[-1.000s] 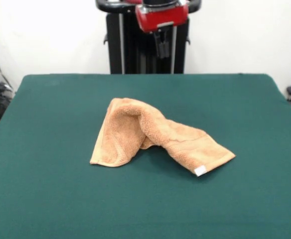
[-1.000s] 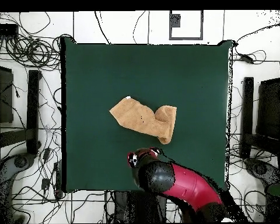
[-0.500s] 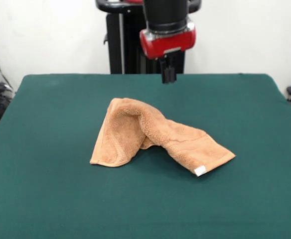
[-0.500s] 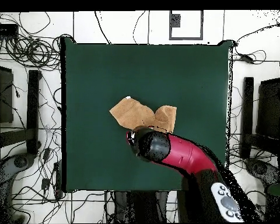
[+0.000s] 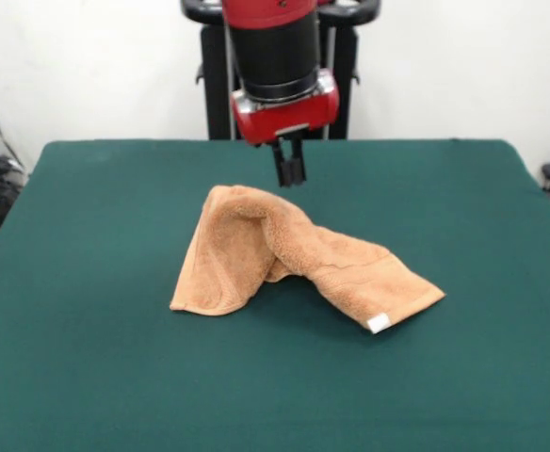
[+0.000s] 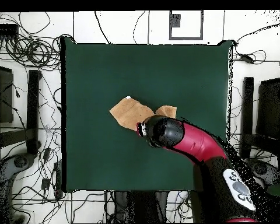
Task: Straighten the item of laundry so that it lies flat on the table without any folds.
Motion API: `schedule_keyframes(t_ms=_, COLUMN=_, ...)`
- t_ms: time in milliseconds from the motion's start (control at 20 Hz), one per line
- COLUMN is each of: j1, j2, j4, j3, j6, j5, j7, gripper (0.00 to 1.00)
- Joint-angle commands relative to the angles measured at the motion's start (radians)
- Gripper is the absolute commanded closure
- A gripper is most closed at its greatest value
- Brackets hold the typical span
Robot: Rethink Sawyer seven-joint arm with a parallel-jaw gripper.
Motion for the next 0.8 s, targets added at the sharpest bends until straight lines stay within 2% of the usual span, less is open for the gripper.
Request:
schedule_keyframes(t_ms=50, j1=-0.014, j2=0.003, j4=-0.053, j3=0.120, j6=0.141, j5=-0.019, j7=0.022, gripper=1.00)
schedule_keyframes(t_ms=250, j1=-0.011, j2=-0.015, j4=-0.036, j3=0.132, j6=0.131, j5=-0.022, j7=0.032, gripper=1.00)
schedule_keyframes(t_ms=550, j1=0.000, j2=0.007, j4=-0.064, j3=0.127, j6=0.125, j5=-0.022, j7=0.049, gripper=1.00)
schedule_keyframes(t_ms=800, j1=0.025, j2=0.063, j4=-0.146, j3=0.110, j6=0.144, j5=-0.024, j7=0.069, gripper=1.00)
